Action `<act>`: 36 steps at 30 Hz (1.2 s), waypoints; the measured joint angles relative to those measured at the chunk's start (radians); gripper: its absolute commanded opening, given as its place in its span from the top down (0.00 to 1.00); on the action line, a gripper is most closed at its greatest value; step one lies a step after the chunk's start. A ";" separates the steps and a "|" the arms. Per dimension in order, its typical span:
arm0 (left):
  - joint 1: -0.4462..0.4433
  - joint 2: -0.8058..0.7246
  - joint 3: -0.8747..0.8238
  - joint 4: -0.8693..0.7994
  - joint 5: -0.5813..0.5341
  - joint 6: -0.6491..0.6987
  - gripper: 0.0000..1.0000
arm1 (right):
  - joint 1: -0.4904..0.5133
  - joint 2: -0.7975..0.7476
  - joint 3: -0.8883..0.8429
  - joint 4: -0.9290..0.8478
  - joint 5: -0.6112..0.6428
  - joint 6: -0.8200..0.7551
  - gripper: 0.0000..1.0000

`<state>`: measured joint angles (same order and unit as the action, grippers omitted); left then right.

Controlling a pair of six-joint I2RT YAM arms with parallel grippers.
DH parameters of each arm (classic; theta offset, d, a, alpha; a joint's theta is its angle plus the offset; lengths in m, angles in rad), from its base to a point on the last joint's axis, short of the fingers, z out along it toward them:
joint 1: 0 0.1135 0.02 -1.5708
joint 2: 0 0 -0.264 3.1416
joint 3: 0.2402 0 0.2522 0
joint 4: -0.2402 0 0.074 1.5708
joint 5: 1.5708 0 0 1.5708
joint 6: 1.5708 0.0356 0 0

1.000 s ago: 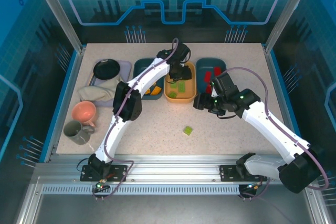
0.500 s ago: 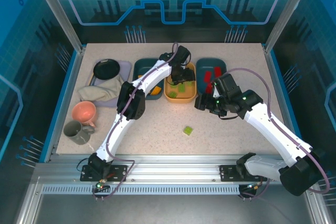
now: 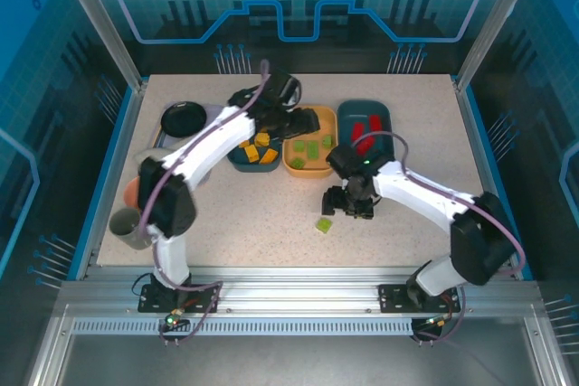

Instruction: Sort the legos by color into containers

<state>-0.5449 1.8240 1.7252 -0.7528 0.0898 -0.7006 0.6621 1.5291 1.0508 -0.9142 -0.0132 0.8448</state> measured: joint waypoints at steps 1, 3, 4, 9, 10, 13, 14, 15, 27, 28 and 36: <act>0.000 -0.092 -0.099 0.021 0.000 -0.010 0.25 | 0.012 0.028 0.000 0.007 -0.005 0.035 0.23; 0.000 -0.242 -0.273 0.055 0.001 -0.031 0.25 | 0.031 0.071 0.000 0.028 -0.016 0.110 0.22; -0.001 -0.312 -0.362 0.066 0.001 -0.039 0.25 | 0.043 0.090 0.000 0.041 -0.021 0.150 0.23; -0.016 -0.577 -0.740 0.073 0.006 -0.084 0.22 | 0.100 0.167 0.000 0.105 -0.038 0.327 0.25; -0.019 -0.620 -0.792 0.068 0.006 -0.089 0.22 | 0.106 0.176 0.000 0.116 -0.041 0.353 0.26; -0.024 -0.764 -0.908 0.039 0.013 -0.106 0.22 | 0.121 0.193 0.000 0.140 -0.043 0.425 0.31; -0.024 -0.810 -0.931 0.034 0.013 -0.111 0.22 | 0.122 0.200 0.000 0.143 -0.043 0.446 0.33; -0.024 -0.851 -0.950 0.031 0.014 -0.114 0.22 | 0.122 0.206 0.000 0.147 -0.042 0.466 0.35; -0.024 -1.036 -1.048 0.022 0.047 -0.137 0.23 | 0.123 0.249 0.018 0.130 0.009 0.505 0.73; -0.024 -1.039 -1.049 0.021 0.047 -0.137 0.23 | 0.123 0.252 0.023 0.127 0.013 0.496 0.74; -0.024 -1.030 -1.048 0.034 0.047 -0.140 0.23 | 0.122 0.259 0.206 0.021 0.198 0.323 0.74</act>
<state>-0.5690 0.7937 0.6769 -0.7189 0.1371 -0.8410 0.7845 1.7882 1.2564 -0.8932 0.1848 1.1679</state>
